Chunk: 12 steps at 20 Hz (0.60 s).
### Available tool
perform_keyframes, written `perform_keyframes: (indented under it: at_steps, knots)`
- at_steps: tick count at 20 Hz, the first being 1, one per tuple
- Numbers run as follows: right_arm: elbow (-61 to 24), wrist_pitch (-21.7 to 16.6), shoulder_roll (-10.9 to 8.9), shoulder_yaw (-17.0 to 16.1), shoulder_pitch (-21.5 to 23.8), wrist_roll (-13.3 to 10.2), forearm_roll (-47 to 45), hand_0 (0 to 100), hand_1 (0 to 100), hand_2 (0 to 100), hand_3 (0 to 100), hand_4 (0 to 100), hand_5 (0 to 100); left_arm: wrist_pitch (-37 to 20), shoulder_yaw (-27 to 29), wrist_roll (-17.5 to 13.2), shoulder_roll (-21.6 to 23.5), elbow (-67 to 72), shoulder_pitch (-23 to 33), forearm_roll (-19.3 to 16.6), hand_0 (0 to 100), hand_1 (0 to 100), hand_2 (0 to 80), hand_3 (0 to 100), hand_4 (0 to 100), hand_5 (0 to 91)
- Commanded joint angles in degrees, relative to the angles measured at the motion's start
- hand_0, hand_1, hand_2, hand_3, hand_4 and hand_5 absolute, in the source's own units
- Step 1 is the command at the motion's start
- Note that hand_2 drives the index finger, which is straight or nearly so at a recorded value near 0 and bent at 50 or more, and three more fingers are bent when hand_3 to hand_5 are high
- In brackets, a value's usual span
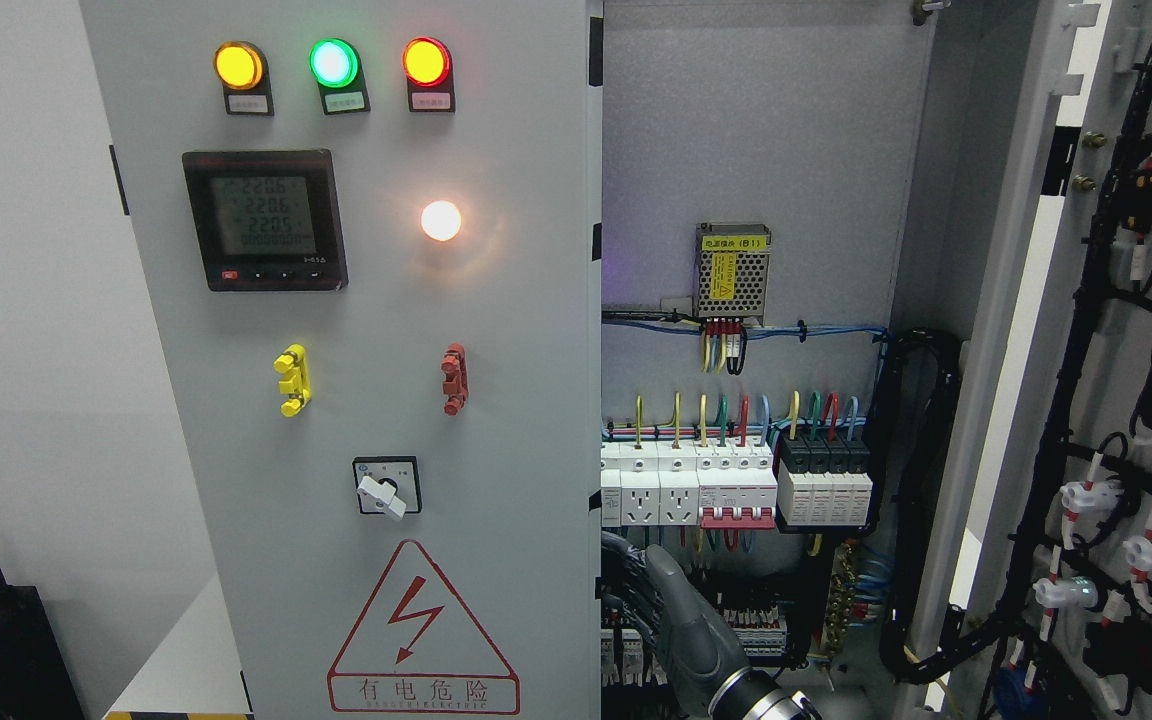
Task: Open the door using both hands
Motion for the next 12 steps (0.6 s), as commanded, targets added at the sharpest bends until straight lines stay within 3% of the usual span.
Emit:
perform_keyframes:
  at_steps: [1, 12]
  knots:
    - [0.72, 0.11, 0.02, -0.18, -0.46, 0.14, -0.85, 11, 0, 0, 0, 0, 0, -0.06, -0.7, 0.02, 0.0, -1.32, 0.0, -0.01, 0, 0, 0.0, 0, 3, 0.0]
    - [0.72, 1.07, -0.24, -0.27, -0.89, 1.72, -2.53, 11, 0, 0, 0, 0, 0, -0.06, -0.7, 0.02, 0.0, -1.32, 0.0, -0.01, 0, 0, 0.0, 0, 3, 0.0]
